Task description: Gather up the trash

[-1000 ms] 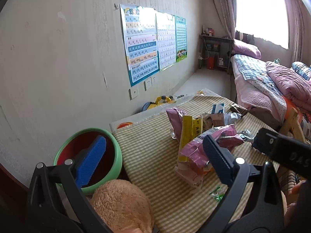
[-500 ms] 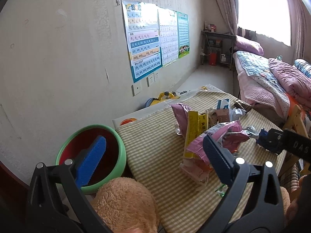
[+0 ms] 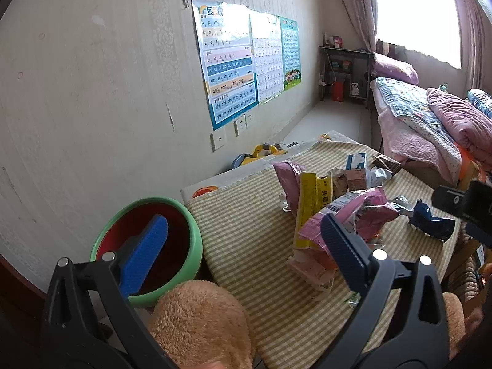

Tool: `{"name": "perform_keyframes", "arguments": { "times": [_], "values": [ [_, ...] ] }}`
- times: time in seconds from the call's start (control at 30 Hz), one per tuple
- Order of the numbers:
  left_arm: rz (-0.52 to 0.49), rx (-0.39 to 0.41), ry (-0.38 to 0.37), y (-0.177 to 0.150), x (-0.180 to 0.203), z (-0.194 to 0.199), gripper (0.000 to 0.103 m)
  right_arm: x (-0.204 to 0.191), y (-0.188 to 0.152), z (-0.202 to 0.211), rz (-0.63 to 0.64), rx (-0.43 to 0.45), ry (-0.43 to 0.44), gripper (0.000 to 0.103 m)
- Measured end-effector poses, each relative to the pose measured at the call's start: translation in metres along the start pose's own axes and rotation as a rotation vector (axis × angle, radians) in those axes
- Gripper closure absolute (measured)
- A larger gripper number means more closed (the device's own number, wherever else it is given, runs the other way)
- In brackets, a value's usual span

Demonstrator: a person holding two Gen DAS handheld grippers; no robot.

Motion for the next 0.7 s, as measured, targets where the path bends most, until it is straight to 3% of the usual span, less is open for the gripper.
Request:
{"name": "perform_keyframes", "arguments": {
  "times": [0.13,0.27,0.4,0.57,0.7],
  "values": [
    [-0.02,0.005,0.015,-0.005,0.011,0.001,0.005,-0.005,0.006,0.012,-0.018,0.014,0.002,0.008],
    [-0.041,-0.001,-0.011,-0.007,0.02,0.001,0.005,-0.015,0.014,0.025,0.046,0.059,-0.049,0.007],
    [-0.028,-0.003,-0.002,-0.005,0.014,0.001,0.005,-0.016,0.013,0.024,0.044,0.074,-0.047,0.007],
    [-0.03,-0.025,0.027,-0.004,0.004,-0.002,0.005,-0.013,0.018,0.031,0.117,0.174,-0.13,0.007],
    [-0.037,-0.017,0.022,0.001,0.0,0.001,0.005,-0.009,0.017,0.027,0.131,0.171,-0.136,0.007]
  ]
}}
Point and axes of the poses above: each gripper's, at about its wrist camera, not at the fingertips, and z roughly against the way its jaws point, x to its right, y to its top, the point moved 8 cm from there along -z, roughly the way its jaws point, and after that the axes turned 10 degrees about -z, right-handed, at the moved point
